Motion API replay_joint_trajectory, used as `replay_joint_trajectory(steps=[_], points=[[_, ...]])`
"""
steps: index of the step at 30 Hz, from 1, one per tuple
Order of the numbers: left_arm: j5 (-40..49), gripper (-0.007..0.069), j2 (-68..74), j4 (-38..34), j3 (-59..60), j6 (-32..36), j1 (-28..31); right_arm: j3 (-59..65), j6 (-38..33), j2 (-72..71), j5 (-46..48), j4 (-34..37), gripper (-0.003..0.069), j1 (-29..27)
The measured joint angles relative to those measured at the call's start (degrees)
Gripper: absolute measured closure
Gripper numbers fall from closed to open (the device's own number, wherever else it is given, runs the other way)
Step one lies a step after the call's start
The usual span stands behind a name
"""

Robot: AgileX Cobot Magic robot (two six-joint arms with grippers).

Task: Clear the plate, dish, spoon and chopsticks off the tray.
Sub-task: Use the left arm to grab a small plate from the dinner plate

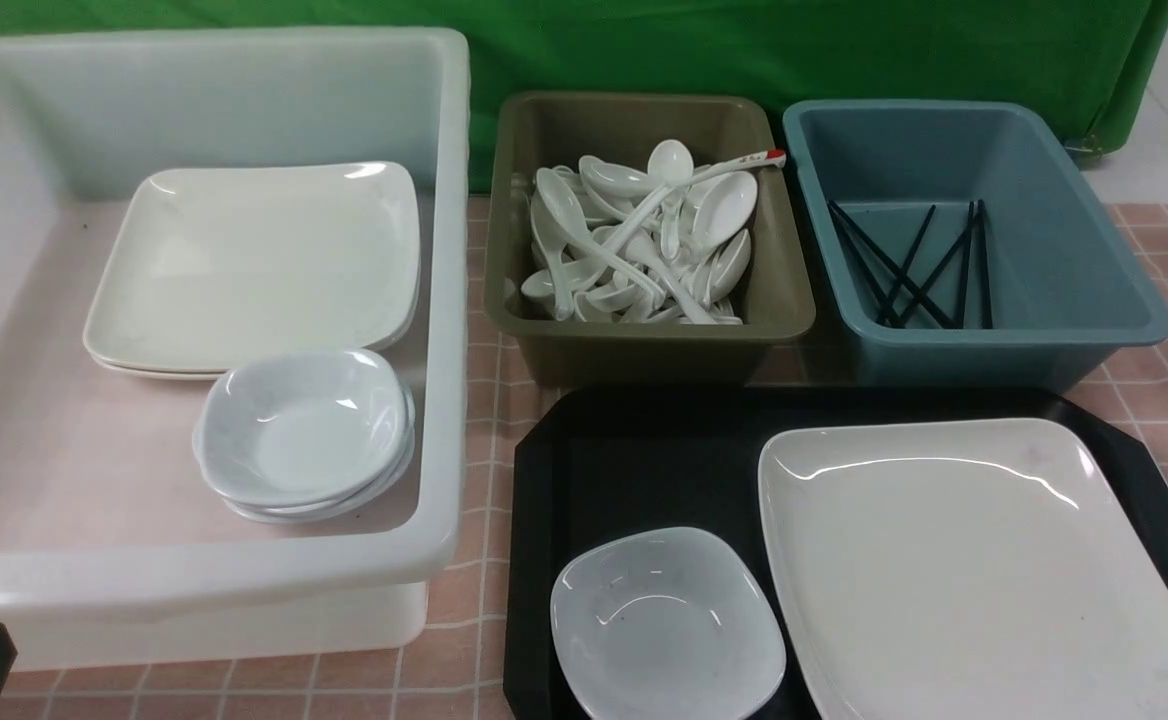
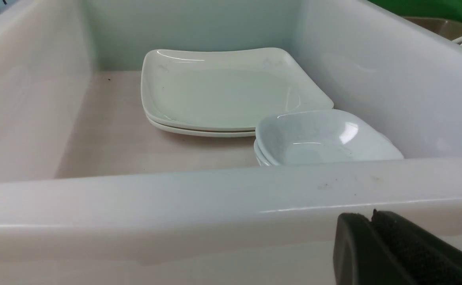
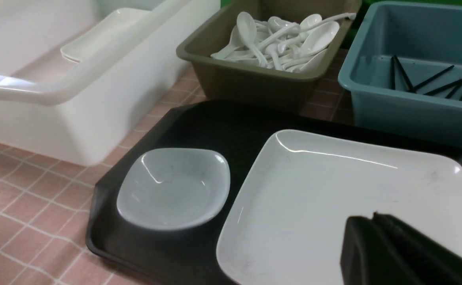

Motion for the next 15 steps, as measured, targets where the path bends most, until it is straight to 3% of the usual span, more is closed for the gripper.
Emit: replay_joint_trajectory(steps=[10,13,15], points=[[-2.9,0.0604,0.0,-0.4,0.0,-0.4,0.0,0.0,0.0,0.0,2.5,0.0,0.0562,0.0],[-6.3,0.0604,0.0,-5.9,0.0,-4.4,0.0,0.0,0.0,0.0,3.4,0.0,0.0558,0.0],[-11.1,0.0604,0.0,-20.4,0.0,-13.7,0.0,0.0,0.0,0.0,3.6,0.0,0.0552,0.0]])
